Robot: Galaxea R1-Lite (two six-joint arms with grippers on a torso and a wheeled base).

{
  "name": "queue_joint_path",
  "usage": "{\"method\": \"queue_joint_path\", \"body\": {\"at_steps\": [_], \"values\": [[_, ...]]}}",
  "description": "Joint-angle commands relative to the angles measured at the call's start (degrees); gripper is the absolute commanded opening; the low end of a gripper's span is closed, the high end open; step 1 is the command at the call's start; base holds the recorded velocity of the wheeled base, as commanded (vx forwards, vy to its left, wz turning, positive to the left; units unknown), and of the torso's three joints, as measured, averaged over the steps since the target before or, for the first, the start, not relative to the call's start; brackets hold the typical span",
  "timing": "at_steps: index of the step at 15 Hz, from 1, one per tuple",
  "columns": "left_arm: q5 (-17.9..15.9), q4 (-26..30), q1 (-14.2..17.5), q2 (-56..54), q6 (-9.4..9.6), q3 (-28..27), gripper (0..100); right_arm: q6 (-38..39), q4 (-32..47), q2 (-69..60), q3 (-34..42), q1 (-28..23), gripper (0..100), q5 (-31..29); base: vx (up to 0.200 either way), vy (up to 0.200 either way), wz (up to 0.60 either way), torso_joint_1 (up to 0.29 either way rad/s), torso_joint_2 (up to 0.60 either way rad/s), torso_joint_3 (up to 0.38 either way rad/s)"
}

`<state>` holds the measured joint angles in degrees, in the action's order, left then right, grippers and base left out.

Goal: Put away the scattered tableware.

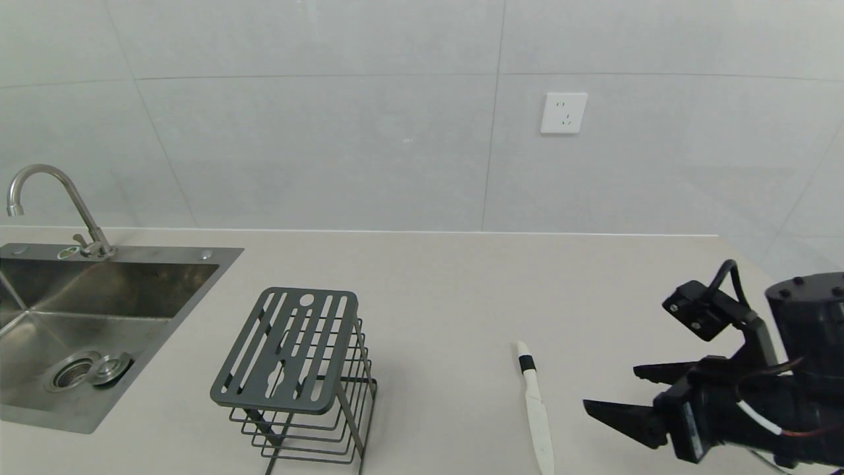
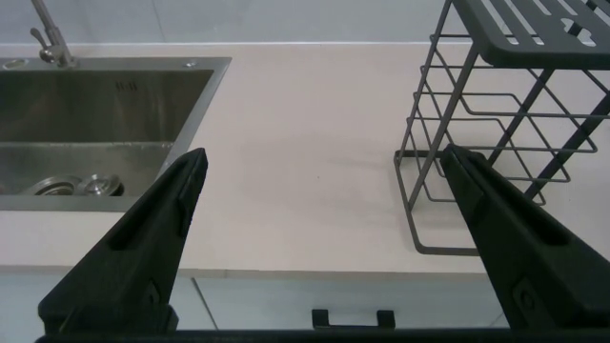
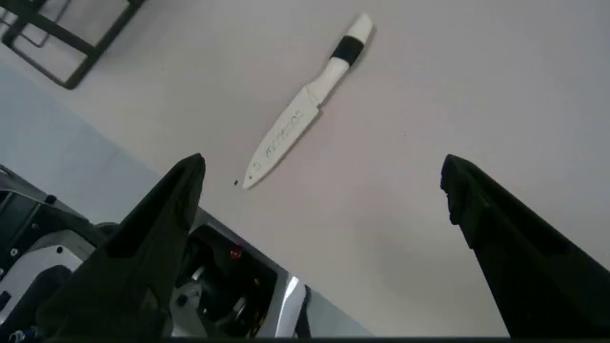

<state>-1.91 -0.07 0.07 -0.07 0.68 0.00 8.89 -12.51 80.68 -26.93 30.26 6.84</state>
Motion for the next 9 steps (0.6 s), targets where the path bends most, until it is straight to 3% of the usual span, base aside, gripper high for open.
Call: {"method": "queue_joint_path", "body": {"at_steps": [1, 4, 9], "values": [[0.0, 0.0, 0.0, 0.1, 0.02, 0.0, 100, 7.2, -1.8, 7.0, -2.2, 6.8, 100, -5.1, 0.000, 0.000, 0.00, 0.000, 0.00, 0.000], [0.0, 0.0, 0.0, 0.1, 0.02, 0.0, 100, 13.3, -1.9, 15.8, -3.9, 9.7, 100, -12.5, 0.000, 0.000, 0.00, 0.000, 0.00, 0.000], [0.0, 0.0, 0.0, 0.1, 0.02, 0.0, 100, 18.7, -1.8, 23.7, -7.8, 12.8, 100, -17.9, 0.000, 0.000, 0.00, 0.000, 0.00, 0.000]]}}
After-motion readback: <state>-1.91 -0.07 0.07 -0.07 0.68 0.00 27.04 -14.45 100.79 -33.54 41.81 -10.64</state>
